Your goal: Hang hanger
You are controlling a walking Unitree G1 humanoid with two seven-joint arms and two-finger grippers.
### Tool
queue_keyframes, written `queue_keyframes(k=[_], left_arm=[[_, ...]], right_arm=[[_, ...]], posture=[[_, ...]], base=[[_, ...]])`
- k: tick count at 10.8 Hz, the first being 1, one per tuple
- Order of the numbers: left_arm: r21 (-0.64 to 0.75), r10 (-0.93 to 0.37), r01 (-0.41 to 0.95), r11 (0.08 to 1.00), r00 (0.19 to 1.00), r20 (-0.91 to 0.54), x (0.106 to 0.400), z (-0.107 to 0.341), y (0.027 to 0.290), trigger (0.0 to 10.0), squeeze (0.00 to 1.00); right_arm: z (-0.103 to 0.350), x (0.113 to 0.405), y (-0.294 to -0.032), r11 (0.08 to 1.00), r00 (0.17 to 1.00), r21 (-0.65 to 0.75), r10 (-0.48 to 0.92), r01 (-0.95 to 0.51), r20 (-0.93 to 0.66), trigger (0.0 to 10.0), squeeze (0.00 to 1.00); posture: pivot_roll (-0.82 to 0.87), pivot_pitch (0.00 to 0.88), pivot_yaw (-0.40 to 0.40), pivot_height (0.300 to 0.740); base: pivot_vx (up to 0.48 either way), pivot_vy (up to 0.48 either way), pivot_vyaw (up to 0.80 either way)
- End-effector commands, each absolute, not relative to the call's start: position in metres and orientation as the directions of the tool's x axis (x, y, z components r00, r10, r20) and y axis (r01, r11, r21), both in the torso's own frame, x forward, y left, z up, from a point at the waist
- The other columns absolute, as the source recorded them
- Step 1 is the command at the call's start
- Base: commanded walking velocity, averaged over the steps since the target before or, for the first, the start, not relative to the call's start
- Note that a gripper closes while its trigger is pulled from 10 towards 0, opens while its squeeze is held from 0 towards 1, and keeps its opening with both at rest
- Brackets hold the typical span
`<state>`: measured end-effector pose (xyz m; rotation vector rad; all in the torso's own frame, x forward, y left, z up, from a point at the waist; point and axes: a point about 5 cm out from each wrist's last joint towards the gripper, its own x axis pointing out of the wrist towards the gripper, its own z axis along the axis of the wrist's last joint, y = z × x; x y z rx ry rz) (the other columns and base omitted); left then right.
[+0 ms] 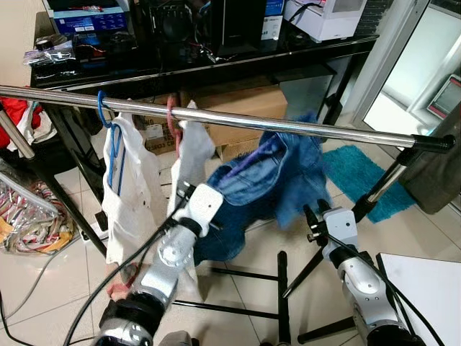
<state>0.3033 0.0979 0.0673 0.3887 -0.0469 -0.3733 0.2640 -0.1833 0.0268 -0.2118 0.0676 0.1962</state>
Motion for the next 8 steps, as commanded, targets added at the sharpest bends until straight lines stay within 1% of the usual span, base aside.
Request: queue_keyframes(k=[1, 2, 3, 4, 5, 6, 8], left_arm=[[0.372, -0.403, 0.358, 0.856, 0.914, 0.048, 0.308, 0.082, 0.09, 10.0, 0.0], [0.357, -0.455, 0.417, 0.836, 0.89, 0.024, 0.303, 0.076, 0.081, 10.0, 0.0], [0.352, -0.489, 0.439, 0.827, 0.87, 0.063, 0.299, 0.085, 0.071, 10.0, 0.0], [0.36, -0.493, 0.425, 0.83, 0.862, 0.118, 0.3, 0.098, 0.068, 10.0, 0.0], [0.322, -0.466, 0.393, 0.861, 0.864, 0.19, 0.301, 0.117, 0.067, 10.0, 0.0], [0.268, -0.431, 0.373, 0.888, 0.879, 0.203, 0.302, 0.123, 0.071, 10.0, 0.0], [0.23, -0.4, 0.361, 0.903, 0.904, 0.149, 0.301, 0.111, 0.078, 10.0, 0.0]], right_arm=[[0.03, 0.265, -0.19, 0.959, 0.983, -0.219, 0.166, -0.18, -0.082, 10.0, 0.0], [0.031, 0.266, -0.191, 0.958, 0.983, -0.225, 0.165, -0.179, -0.08, 10.0, 0.0], [0.034, 0.269, -0.194, 0.957, 0.984, -0.232, 0.163, -0.176, -0.076, 10.0, 0.0], [0.034, 0.269, -0.197, 0.956, 0.984, -0.236, 0.16, -0.174, -0.075, 10.0, 0.0], [0.035, 0.269, -0.2, 0.956, 0.985, -0.239, 0.157, -0.171, -0.076, 10.0, 0.0], [0.035, 0.268, -0.202, 0.954, 0.985, -0.245, 0.156, -0.171, -0.08, 10.0, 0.0], [0.035, 0.269, -0.201, 0.951, 0.982, -0.249, 0.167, -0.183, -0.085, 10.0, 0.0]], posture=[[0.19, 0.0, -0.032, 0.74], [0.19, 0.0, -0.032, 0.74], [0.19, 0.0, -0.034, 0.74], [0.18, 0.0, -0.034, 0.74], [0.18, 0.0, -0.034, 0.74], [0.19, 0.0, -0.039, 0.74], [0.2, 0.0, -0.047, 0.74]], base=[[0.0, 0.0, 0.0], [0.0, 0.0, 0.0], [0.0, 0.0, 0.0], [0.0, 0.0, 0.0], [0.0, 0.0, 0.0], [0.0, 0.0, 0.0], [0.0, 0.0, 0.0]])
